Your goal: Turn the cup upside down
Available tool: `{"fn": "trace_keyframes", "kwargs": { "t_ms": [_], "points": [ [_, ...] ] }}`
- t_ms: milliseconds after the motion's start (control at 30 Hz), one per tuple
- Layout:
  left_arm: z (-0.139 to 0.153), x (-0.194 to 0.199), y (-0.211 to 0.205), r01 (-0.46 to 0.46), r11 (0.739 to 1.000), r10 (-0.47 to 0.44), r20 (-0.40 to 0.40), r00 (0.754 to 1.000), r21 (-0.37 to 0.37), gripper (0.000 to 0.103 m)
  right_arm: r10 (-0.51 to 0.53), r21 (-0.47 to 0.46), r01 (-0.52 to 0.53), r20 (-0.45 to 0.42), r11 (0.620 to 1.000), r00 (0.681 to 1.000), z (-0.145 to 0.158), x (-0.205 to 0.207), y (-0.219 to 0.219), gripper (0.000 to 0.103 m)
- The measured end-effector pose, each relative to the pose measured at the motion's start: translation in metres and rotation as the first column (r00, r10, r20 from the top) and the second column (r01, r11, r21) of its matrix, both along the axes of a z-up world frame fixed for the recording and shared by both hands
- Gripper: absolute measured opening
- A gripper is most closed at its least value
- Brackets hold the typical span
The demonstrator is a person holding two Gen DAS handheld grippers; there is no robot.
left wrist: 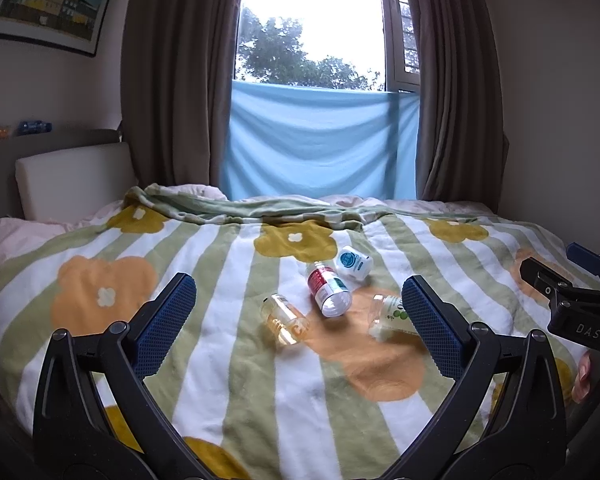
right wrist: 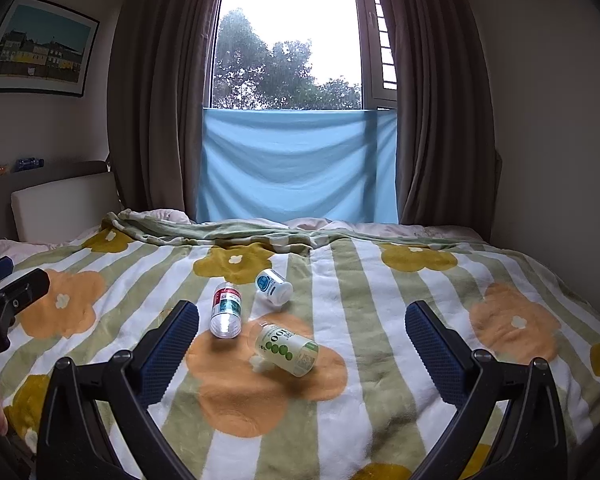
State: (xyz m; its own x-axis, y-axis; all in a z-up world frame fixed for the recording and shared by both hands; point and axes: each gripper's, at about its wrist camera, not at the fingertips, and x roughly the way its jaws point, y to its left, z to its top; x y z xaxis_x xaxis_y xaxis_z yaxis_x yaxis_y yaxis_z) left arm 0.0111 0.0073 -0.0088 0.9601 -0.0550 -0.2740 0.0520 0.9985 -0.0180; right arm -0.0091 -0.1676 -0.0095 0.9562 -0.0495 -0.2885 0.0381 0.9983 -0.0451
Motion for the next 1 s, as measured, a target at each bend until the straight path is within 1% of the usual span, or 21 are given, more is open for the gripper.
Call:
{"fn": "trace_keyframes", "kwargs": {
  "t_ms": [133, 233, 333, 433, 533, 633, 700, 733, 833, 1000],
  "points": [
    [-0.002, 0.004, 0.004, -0.004, 1.0, 0.004, -0.014, 1.0, -0.003, 0.103, 0.023, -0.009, -0.023, -0.035, 1.0, 0.999, -0.004, 0.014, -0.001, 0.103],
    [-0.006, 0.008, 0.006, -0.008, 1.0, 0.008, -0.031, 0.999, -0.002, 0.103, 0.066, -0.026, -0.069, -0.101, 0.997, 0.993, -0.01, 0.038, -0.005, 0.103],
    [-0.011, 0.012, 0.009, -0.015, 1.0, 0.015, -0.047, 0.999, -0.004, 0.103, 0.113, -0.075, -0.128, -0.174, 0.989, 0.978, -0.018, 0.07, -0.007, 0.103],
    [-0.016, 0.017, 0.013, -0.025, 1.0, 0.024, -0.067, 0.997, -0.006, 0.103, 0.167, -0.104, -0.199, -0.256, 0.975, 0.952, -0.026, 0.109, -0.011, 0.103],
    [-0.021, 0.024, 0.018, -0.036, 0.999, 0.035, -0.085, 0.996, -0.009, 0.103, 0.221, -0.132, -0.282, -0.35, 0.95, 0.91, -0.038, 0.151, -0.008, 0.103],
    [-0.025, 0.03, 0.021, -0.047, 0.999, 0.046, -0.1, 0.994, -0.008, 0.103, 0.285, -0.139, -0.377, -0.438, 0.916, 0.853, -0.056, 0.187, -0.005, 0.103],
    [-0.027, 0.034, 0.023, -0.054, 0.999, 0.053, -0.109, 0.993, -0.007, 0.103, 0.294, -0.167, -0.42, -0.491, 0.892, 0.82, -0.07, 0.208, 0.001, 0.103],
    [-0.028, 0.036, 0.023, -0.057, 0.998, 0.056, -0.115, 0.992, -0.006, 0.103, 0.294, -0.172, -0.438, -0.526, 0.882, 0.798, -0.078, 0.218, 0.004, 0.103],
    [-0.032, 0.042, 0.022, -0.063, 0.998, 0.062, -0.129, 0.99, -0.005, 0.103, 0.293, -0.152, -0.475, -0.614, 0.867, 0.732, -0.1, 0.245, 0.008, 0.103],
    [-0.038, 0.05, 0.022, -0.067, 0.998, 0.067, -0.155, 0.986, 0.006, 0.103, 0.319, -0.079, -0.513, -0.701, 0.855, 0.638, -0.125, 0.272, 0.012, 0.103]
  ]
}}
